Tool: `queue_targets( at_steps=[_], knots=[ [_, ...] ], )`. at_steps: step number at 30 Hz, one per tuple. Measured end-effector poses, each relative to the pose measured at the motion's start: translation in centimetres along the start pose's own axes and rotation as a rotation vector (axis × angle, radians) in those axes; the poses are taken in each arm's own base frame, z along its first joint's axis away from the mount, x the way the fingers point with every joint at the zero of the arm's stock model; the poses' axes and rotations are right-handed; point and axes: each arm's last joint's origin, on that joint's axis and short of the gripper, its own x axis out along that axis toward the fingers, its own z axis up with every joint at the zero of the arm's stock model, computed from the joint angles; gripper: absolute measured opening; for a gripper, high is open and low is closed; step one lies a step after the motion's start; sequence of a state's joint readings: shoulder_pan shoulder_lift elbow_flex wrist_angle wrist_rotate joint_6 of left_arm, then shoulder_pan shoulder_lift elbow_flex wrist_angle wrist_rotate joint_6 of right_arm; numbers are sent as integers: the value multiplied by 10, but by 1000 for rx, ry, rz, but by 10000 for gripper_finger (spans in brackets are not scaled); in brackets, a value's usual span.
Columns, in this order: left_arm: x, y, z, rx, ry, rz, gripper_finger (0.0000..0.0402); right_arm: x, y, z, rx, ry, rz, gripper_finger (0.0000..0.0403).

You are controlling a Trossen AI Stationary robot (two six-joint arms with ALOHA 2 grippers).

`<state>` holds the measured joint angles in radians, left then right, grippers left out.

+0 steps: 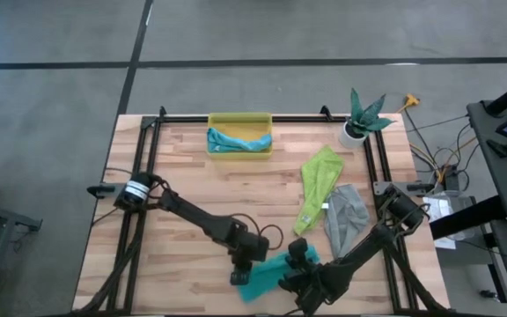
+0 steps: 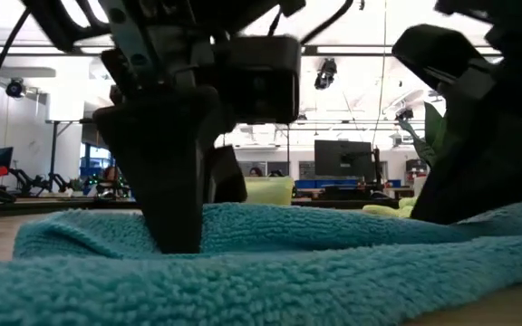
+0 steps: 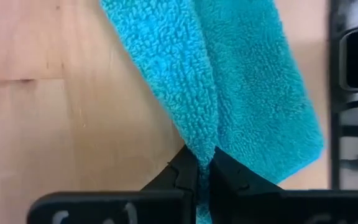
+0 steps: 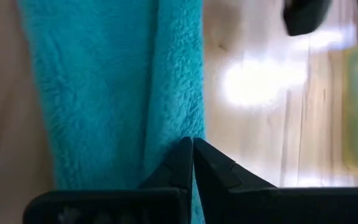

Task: Roll microfiber towels into tight, uniform cylinder then place into a basket
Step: Roll the light blue towel

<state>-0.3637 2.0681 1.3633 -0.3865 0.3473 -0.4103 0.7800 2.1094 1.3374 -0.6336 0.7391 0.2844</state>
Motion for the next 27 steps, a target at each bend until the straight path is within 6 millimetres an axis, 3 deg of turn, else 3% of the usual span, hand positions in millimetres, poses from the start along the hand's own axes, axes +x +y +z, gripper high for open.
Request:
queue_targets(
  at_steps=[7, 18, 27],
  knots=[
    [-7, -21, -4, 42, 52, 243, 1, -1, 0, 0, -7, 5, 1, 9],
    [-5, -37, -11, 69, 25, 355, 0, -2, -1, 0, -6, 7, 2, 9],
    [-20, -51, -5, 90, 32, 478, 0, -11, -6, 8, -19, 22, -1, 9]
  ],
)
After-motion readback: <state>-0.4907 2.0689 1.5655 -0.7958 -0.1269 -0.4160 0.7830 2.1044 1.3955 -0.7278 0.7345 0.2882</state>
